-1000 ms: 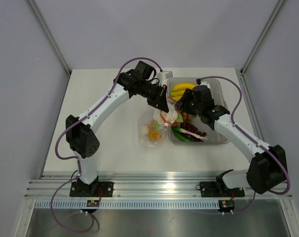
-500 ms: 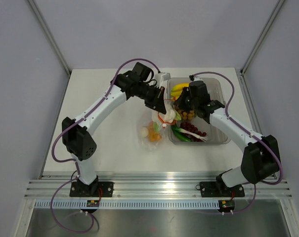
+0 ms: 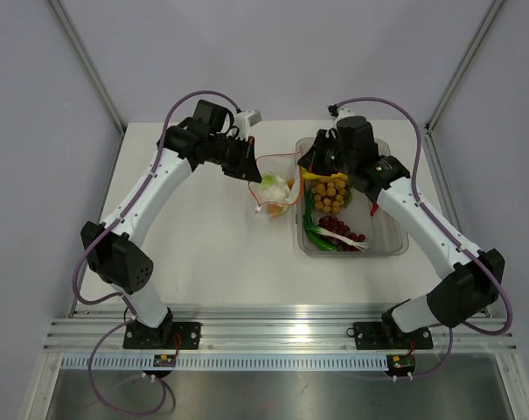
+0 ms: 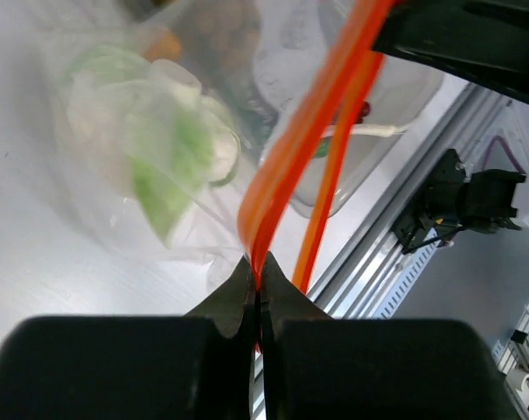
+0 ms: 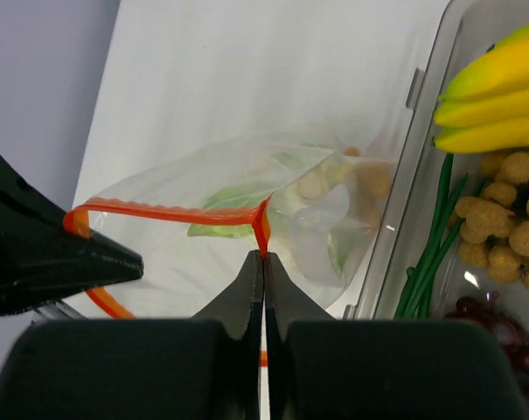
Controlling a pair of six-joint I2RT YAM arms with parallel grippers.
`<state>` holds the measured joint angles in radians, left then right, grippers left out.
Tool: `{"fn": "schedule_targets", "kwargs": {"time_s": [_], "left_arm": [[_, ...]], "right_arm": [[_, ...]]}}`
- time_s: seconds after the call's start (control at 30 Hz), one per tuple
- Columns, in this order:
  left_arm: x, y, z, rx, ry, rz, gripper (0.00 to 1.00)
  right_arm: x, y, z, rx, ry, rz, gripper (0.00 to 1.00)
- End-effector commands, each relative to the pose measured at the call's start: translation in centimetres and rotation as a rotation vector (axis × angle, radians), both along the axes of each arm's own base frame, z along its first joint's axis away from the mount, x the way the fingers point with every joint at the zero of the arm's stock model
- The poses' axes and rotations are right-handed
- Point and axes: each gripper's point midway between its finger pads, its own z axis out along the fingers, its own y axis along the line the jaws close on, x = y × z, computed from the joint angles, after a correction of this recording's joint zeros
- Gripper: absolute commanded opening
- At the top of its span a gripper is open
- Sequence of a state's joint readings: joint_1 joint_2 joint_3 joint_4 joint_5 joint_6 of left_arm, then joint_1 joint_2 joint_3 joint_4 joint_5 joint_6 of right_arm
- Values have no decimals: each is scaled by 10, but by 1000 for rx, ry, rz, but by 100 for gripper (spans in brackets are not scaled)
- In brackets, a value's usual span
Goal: Place the food in the zip-top bag and seal the zipper
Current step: Adjust the zipper food storage bag at the center of the board.
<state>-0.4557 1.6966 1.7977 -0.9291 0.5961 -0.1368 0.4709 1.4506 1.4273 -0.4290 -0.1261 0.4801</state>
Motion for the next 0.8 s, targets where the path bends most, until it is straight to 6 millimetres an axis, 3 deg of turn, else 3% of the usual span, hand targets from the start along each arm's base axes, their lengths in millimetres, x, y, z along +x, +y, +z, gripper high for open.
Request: {"fn": "schedule_targets", "kwargs": {"time_s": [0.0,0.1,0.17,0.37,0.5,0.57,0.6,0.77], "left_arm": [[15,18,-25,75,41,103,0],[19,17,-30,75,65,125,0],[20,14,-22,50,61,129,0],[19,10,12,-16,30,147,0],[18,6,5,-26,89,175,0],[15,3,-5,-34,119,179,18],[13,1,-6,-32,113,176,33],[19,2,-12,30,67,258,44]], "right_arm": [[-9,4,-35,-66,100,29,0],[-4,5,-48,-88,124,25,0],[2,5,-49,-101,122,20,0],[26,2,-28,-150,52,-2,0],[48,-4,-53,-207,107,-24,0],[48,-3,-63,-212,123,-6,0],[48,0,-59,-196,113,7,0],[41,8,-53,-146,98,48,0]]}}
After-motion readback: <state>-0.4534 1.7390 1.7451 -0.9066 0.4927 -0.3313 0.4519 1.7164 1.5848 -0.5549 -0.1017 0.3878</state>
